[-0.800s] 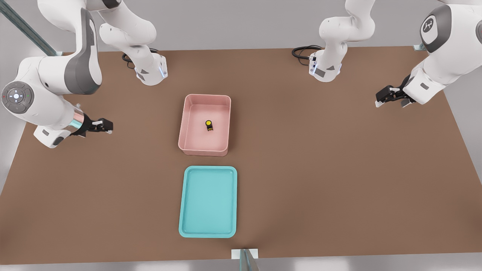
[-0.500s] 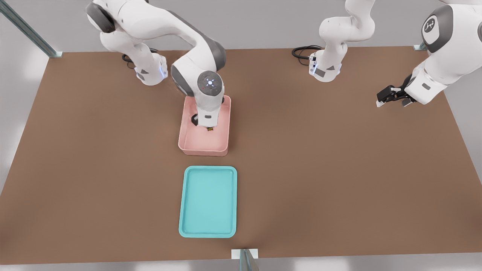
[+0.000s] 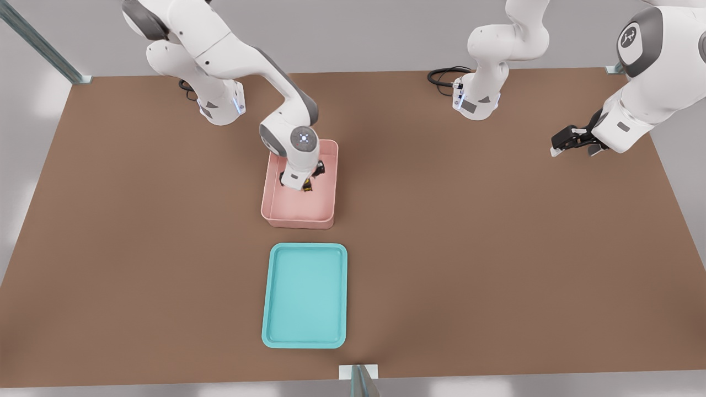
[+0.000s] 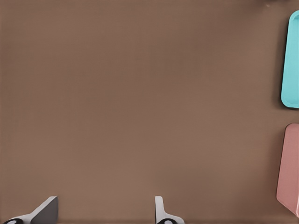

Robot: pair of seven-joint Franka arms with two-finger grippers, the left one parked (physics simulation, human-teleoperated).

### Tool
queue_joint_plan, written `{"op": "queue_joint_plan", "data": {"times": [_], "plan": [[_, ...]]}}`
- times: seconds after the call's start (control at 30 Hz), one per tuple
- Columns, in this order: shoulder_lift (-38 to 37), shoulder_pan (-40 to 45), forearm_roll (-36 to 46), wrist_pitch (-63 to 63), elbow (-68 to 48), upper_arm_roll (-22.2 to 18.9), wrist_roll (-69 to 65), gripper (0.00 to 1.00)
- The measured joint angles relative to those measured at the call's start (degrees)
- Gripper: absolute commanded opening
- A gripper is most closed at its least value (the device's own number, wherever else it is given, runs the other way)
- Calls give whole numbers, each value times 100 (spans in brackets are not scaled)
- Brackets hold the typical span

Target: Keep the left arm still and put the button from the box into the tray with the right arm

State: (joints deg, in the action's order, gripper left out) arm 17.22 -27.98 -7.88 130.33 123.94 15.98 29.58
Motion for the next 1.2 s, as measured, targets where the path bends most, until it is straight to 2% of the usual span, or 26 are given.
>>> {"op": "queue_joint_plan", "data": {"times": [0.23, 0.5, 0.6, 0.67, 0.7, 0.83, 0.87, 0.9, 0.93, 1.0, 1.1, 1.2], "plan": [[168, -14, -174, 1114, 576, 2, 716, 100], [476, -24, -391, 1589, 677, 4, 1258, 100], [510, -34, -410, 1675, 692, 7, 1403, 63], [538, -39, -415, 1722, 697, 6, 1484, 56], [551, -39, -417, 1740, 700, 5, 1522, 48], [533, 7, -425, 1787, 684, 25, 1643, 45], [434, 222, -426, 1768, 655, 223, 1667, 45], [277, 796, -427, 1689, 536, 725, 1671, 45], [171, 1461, -428, 1531, 221, 1227, 1638, 45], [314, 2296, -455, 1057, -1043, 1615, 1444, 45], [1960, 2650, -931, 195, -3684, 1641, 1070, 46], [3371, 2531, -1394, -288, -4894, 1634, 737, 46]]}}
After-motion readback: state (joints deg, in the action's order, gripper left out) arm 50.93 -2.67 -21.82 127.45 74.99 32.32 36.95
